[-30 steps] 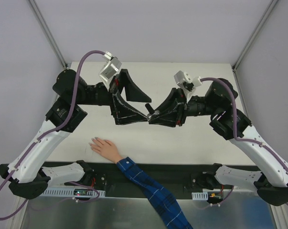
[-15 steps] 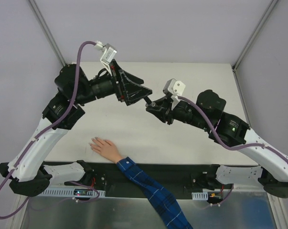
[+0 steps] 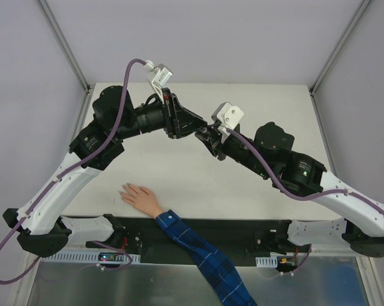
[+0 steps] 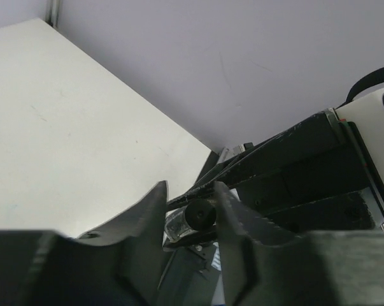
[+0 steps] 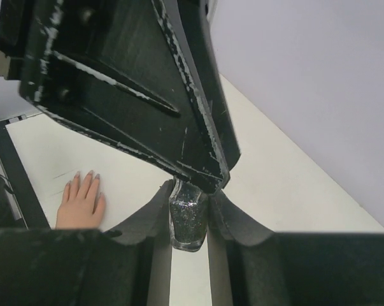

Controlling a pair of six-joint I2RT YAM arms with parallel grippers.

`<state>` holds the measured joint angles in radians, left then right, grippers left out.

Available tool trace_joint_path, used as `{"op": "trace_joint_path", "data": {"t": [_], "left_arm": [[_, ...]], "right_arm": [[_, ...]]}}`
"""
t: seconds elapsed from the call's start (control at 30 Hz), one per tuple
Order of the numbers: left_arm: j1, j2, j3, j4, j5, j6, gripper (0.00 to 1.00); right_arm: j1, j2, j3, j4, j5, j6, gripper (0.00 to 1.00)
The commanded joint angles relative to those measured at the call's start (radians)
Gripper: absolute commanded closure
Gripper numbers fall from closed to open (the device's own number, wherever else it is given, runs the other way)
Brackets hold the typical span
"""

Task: Paint the nails

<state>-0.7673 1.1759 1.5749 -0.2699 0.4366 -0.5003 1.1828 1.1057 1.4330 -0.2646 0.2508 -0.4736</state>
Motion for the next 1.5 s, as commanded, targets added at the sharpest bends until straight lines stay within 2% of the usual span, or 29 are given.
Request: {"op": "trace_joint_path", "data": {"t": [0.0, 0.03, 0.1, 0.13, 0.2, 0.23, 0.27, 0.3, 0.33, 0.37, 0.4, 0.43, 0.57, 0.6, 0.63, 0.67, 0.7, 0.73, 0.8, 0.87, 0.9, 0.97, 1.0, 1.03, 1.07, 1.1, 1.2, 1.37, 1.47], "left_arm": [[-0.01, -0.01, -0.013, 0.012, 0.027, 0.008, 0.78], [-0.01, -0.013, -0.012, 0.011, 0.039, 0.02, 0.86], [-0.01, -0.01, -0.006, 0.009, 0.104, 0.032, 0.92], [-0.009, -0.004, 0.003, 0.011, 0.138, 0.04, 1.0], [0.0, 0.01, 0.02, 0.012, 0.28, 0.042, 1.0], [0.009, 0.017, 0.033, 0.023, 0.331, 0.037, 1.0], [0.013, 0.021, 0.033, 0.044, 0.396, 0.025, 1.0], [0.016, 0.018, 0.022, 0.114, 0.451, -0.006, 1.0], [0.014, 0.01, 0.014, 0.154, 0.547, -0.024, 1.0], [0.016, 0.001, 0.004, 0.196, 0.586, -0.046, 1.0], [0.014, -0.005, -0.024, 0.307, 0.615, -0.097, 1.0], [0.016, -0.024, -0.036, 0.348, 0.666, -0.118, 1.0], [0.019, -0.055, -0.044, 0.394, 0.662, -0.132, 1.0], [0.022, -0.058, -0.035, 0.388, 0.653, -0.129, 0.96], [0.025, -0.059, -0.029, 0.364, 0.643, -0.127, 0.8], [0.032, -0.061, -0.023, 0.35, 0.624, -0.123, 0.64], [0.039, -0.065, -0.013, 0.333, 0.61, -0.109, 0.38], [0.04, -0.073, -0.006, 0.313, 0.588, -0.095, 0.31], [0.043, -0.084, 0.022, 0.217, 0.512, -0.034, 0.03], [0.043, -0.091, 0.04, 0.126, 0.446, 0.002, 0.01], [0.042, -0.093, 0.051, 0.103, 0.366, 0.02, 0.01], [0.042, -0.093, 0.059, 0.04, 0.286, 0.031, 0.01], [0.043, -0.091, 0.065, 0.019, 0.21, 0.032, 0.01], [0.043, -0.087, 0.063, 0.005, 0.168, 0.032, 0.01], [0.042, -0.084, 0.06, -0.002, 0.137, 0.028, 0.01], [0.042, -0.081, 0.057, -0.012, 0.113, 0.022, 0.01], [0.042, -0.056, 0.063, -0.017, 0.062, 0.005, 0.02], [0.023, -0.009, 0.089, -0.017, 0.033, 0.011, 0.03], [0.0, 0.008, 0.094, -0.018, 0.014, 0.017, 0.08]], "right_arm": [[0.008, -0.012, 0.044, 0.073, 0.053, -0.007, 1.0], [0.008, -0.015, 0.041, 0.073, 0.016, -0.002, 1.0], [0.0, -0.038, 0.029, 0.065, -0.054, 0.013, 1.0], [-0.023, -0.049, 0.026, 0.059, -0.179, 0.023, 1.0], [-0.083, -0.082, 0.014, 0.044, -0.405, 0.108, 1.0], [-0.183, -0.09, 0.003, 0.063, -0.702, 0.168, 1.0], [-0.239, -0.095, -0.014, 0.105, -0.879, 0.232, 1.0], [-0.285, -0.095, -0.051, 0.254, -1.057, 0.413, 1.0], [-0.326, -0.075, -0.072, 0.375, -1.371, 0.529, 1.0], [-0.327, -0.057, -0.08, 0.484, -1.46, 0.634, 1.0], [-0.319, -0.043, -0.085, 0.622, -1.505, 0.729, 1.0], [-0.309, -0.035, -0.094, 0.637, -1.533, 0.78, 1.0], [-0.322, -0.052, -0.12, 0.627, -1.492, 0.767, 1.0], [-0.328, -0.059, -0.12, 0.584, -1.464, 0.75, 1.0], [-0.333, -0.069, -0.117, 0.521, -1.446, 0.703, 1.0], [-0.331, -0.087, -0.082, 0.428, -1.42, 0.55, 1.0], [-0.333, -0.092, -0.06, 0.218, -1.385, 0.455, 1.0], [-0.331, -0.093, -0.039, 0.146, -1.312, 0.394, 1.0], [-0.331, -0.107, -0.007, 0.008, -1.221, 0.281, 1.0], [-0.33, -0.112, 0.007, -0.04, -1.069, 0.227, 1.0], [-0.328, -0.121, 0.006, -0.059, -0.967, 0.224, 1.0], [-0.313, -0.13, -0.003, -0.051, -0.853, 0.211, 1.0], [-0.299, -0.139, -0.009, -0.05, -0.703, 0.19, 1.0], [-0.255, -0.144, -0.017, -0.044, -0.62, 0.172, 1.0], [-0.232, -0.145, -0.02, -0.039, -0.546, 0.155, 1.0], [-0.207, -0.148, -0.028, -0.026, -0.403, 0.12, 1.0], [-0.137, -0.136, -0.026, -0.002, -0.221, 0.081, 1.0], [-0.075, -0.101, -0.014, 0.034, -0.119, 0.052, 1.0], [-0.04, -0.078, 0.0, 0.041, -0.05, 0.032, 1.0]]}}
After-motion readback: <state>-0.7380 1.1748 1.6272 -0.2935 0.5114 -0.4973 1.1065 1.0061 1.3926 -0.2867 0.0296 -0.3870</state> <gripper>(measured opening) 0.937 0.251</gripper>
